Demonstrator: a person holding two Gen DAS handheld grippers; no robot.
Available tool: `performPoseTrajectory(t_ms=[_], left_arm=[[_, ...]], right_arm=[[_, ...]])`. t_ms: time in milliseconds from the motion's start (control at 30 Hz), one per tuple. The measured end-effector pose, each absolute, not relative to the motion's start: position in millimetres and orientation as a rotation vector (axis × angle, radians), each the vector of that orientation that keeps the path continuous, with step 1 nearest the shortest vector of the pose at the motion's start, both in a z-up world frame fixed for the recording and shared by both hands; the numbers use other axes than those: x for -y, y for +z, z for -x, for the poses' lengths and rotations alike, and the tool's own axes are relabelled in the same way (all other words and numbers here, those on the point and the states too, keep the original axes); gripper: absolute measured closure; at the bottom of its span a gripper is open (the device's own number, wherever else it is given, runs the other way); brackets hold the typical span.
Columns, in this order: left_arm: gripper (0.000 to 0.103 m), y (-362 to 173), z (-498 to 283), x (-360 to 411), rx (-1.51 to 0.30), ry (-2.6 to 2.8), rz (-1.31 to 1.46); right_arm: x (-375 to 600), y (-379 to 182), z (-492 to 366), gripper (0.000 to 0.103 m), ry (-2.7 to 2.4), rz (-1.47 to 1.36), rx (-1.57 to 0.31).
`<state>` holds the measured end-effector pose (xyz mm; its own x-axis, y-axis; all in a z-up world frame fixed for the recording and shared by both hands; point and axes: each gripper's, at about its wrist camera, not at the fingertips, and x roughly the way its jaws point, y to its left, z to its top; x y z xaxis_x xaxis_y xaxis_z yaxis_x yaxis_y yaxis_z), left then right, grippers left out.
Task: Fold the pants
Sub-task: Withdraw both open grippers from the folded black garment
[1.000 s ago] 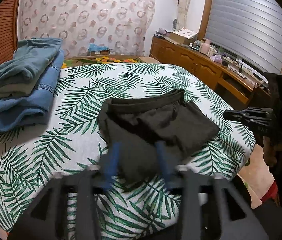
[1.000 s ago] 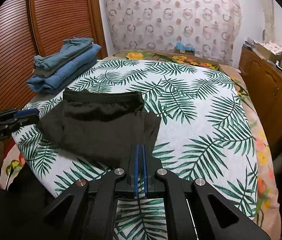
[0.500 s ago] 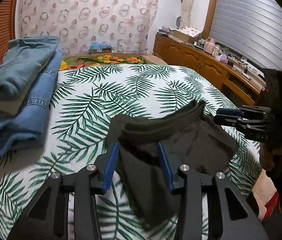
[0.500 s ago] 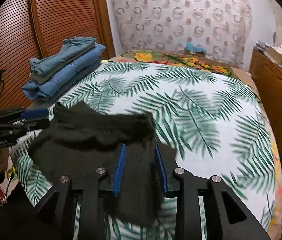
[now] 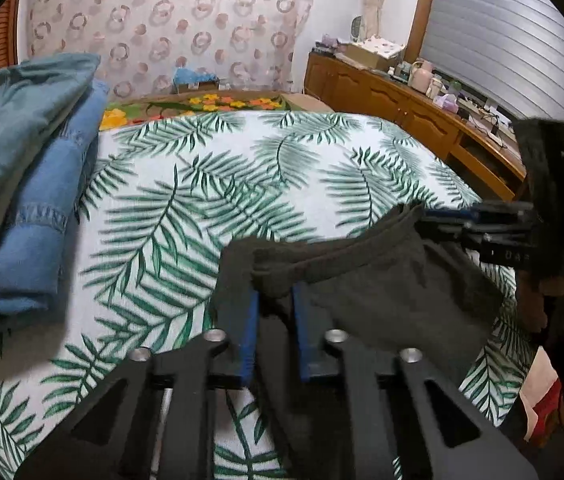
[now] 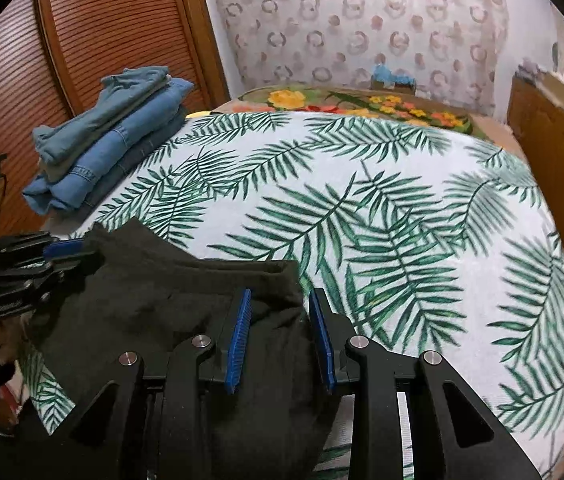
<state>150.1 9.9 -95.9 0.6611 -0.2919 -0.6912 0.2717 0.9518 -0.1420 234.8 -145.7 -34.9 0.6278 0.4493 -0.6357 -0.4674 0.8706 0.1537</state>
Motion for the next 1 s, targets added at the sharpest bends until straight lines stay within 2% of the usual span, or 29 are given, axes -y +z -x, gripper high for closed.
performPoseTrajectory(t_ms=[33, 67, 133, 300, 400, 500, 600, 667, 733, 833, 1000], left_arm=[[0.089, -93.1, -149.6, -8.6, -0.774, -0.321, 0.026], [0.089, -88.9, -149.8, -7.0, -0.761, -0.324, 0.026], [0.089, -80.9, -150.1, -4.7, -0.74, -0.322, 0.025], [0.088, -79.3, -154.4, -0.3, -0.751, -0.296, -0.008], [0.08, -83.5, -156.8, -1.6, -0.764, -0.265, -0.02], [0.057, -85.1, -156.1, -4.0, -0.762, -0.244, -0.025], [0.049, -85.8, -153.4, -5.7, -0.761, -0.248, -0.016], [0.029, -88.9, -152.8, -5.8, -0.776, -0.251, -0.012], [0.027, -91.8, -151.8, -6.1, -0.776, -0.249, -0.011], [0.027, -99.2, -154.1, -5.4, -0.808, -0.242, -0.013], [0.027, -109.5, -155.6, -5.0, -0.837, -0.229, -0.015]], right_arm=[[145.6, -35.3, -234.3, 0.09, 0.543, 0.014, -0.723], [145.5, -36.1, -235.1, 0.095, 0.554, 0.008, -0.726], [151.1, -33.5, -232.3, 0.099, 0.526, 0.012, -0.695], [161.2, -26.5, -225.6, 0.1, 0.434, -0.023, -0.641], [154.7, -27.4, -223.4, 0.1, 0.411, 0.017, -0.643], [149.3, -28.9, -223.9, 0.1, 0.391, 0.037, -0.653], [149.7, -25.7, -221.7, 0.096, 0.385, 0.042, -0.66], [149.9, -23.9, -219.6, 0.09, 0.382, 0.046, -0.662], [149.5, -22.2, -216.2, 0.071, 0.383, 0.051, -0.662], [152.4, -22.1, -210.6, 0.051, 0.395, 0.041, -0.662], [157.9, -26.7, -202.8, 0.048, 0.393, 0.045, -0.678]])
